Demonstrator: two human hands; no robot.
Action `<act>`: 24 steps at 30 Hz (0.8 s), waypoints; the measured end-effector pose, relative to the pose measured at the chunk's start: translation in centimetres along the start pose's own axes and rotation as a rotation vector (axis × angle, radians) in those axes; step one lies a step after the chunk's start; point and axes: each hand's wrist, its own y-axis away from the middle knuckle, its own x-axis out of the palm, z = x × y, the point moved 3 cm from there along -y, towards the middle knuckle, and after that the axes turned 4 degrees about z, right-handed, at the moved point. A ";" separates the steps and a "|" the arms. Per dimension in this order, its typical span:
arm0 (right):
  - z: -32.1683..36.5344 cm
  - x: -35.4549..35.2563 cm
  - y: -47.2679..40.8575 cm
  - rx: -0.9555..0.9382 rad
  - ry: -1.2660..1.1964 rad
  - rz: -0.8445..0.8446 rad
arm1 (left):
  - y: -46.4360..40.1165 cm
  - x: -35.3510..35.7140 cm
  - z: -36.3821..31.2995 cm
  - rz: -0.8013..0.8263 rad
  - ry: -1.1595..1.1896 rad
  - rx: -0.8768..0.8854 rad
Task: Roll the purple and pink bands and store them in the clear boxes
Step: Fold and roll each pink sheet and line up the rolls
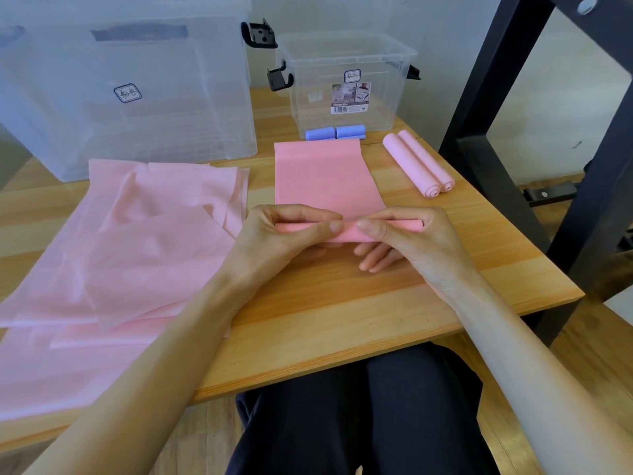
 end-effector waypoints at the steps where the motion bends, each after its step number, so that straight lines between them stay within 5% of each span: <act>1: 0.1 0.0 0.0 -0.002 -0.005 0.006 | 0.0 0.0 0.1 0.002 0.003 -0.008; 24: 0.0 0.0 0.1 0.003 -0.004 -0.017 | -0.1 -0.1 0.2 -0.008 0.015 -0.004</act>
